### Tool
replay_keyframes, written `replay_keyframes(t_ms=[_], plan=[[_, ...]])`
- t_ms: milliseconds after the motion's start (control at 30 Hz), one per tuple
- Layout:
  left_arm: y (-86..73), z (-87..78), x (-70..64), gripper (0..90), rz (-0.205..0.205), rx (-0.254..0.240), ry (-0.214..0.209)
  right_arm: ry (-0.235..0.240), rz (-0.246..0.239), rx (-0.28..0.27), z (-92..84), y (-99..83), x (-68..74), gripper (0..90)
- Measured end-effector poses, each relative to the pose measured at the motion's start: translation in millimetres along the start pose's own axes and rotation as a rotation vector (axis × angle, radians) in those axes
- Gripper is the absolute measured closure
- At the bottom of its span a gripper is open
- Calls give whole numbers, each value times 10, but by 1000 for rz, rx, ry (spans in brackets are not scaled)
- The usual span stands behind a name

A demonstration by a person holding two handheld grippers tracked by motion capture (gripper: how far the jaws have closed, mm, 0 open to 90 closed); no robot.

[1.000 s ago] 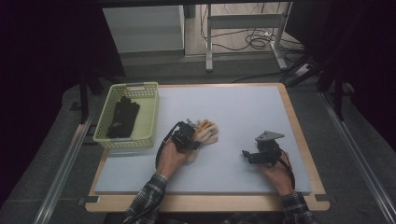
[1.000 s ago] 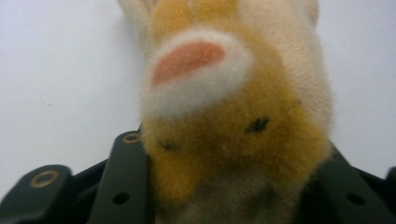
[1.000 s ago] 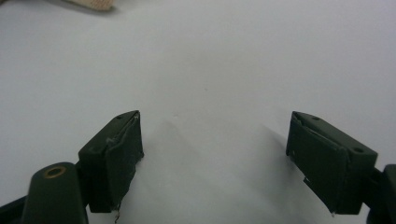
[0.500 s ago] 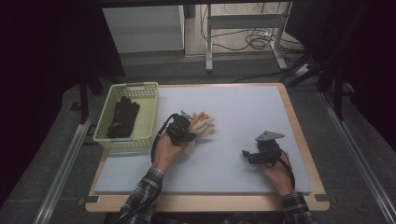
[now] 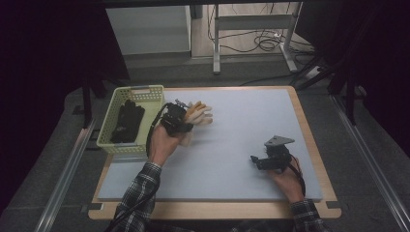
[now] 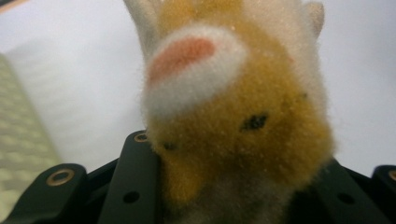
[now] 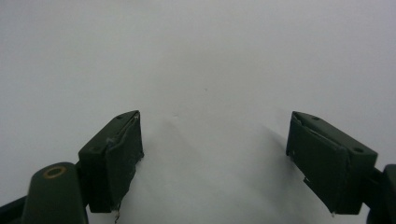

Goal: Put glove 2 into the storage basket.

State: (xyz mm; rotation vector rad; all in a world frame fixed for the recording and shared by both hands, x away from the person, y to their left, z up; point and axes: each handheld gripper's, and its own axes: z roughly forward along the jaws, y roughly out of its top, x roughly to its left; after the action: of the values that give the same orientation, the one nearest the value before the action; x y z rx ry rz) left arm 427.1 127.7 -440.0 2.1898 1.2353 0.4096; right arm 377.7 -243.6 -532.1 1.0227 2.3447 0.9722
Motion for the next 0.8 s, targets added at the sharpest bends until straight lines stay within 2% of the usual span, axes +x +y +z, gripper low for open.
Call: replay_keyframes(t_ms=[167,333,800], plan=[[33,-145,182,630,-32,-11,29,1,0,0,0,0,-3,181],[18,-282,403,629,-65,-11,76,0,0,-2,2,-1,-2,181],[-233,-569,1075,623,-199,-18,191,0,0,-2,2,-1,-2,181]])
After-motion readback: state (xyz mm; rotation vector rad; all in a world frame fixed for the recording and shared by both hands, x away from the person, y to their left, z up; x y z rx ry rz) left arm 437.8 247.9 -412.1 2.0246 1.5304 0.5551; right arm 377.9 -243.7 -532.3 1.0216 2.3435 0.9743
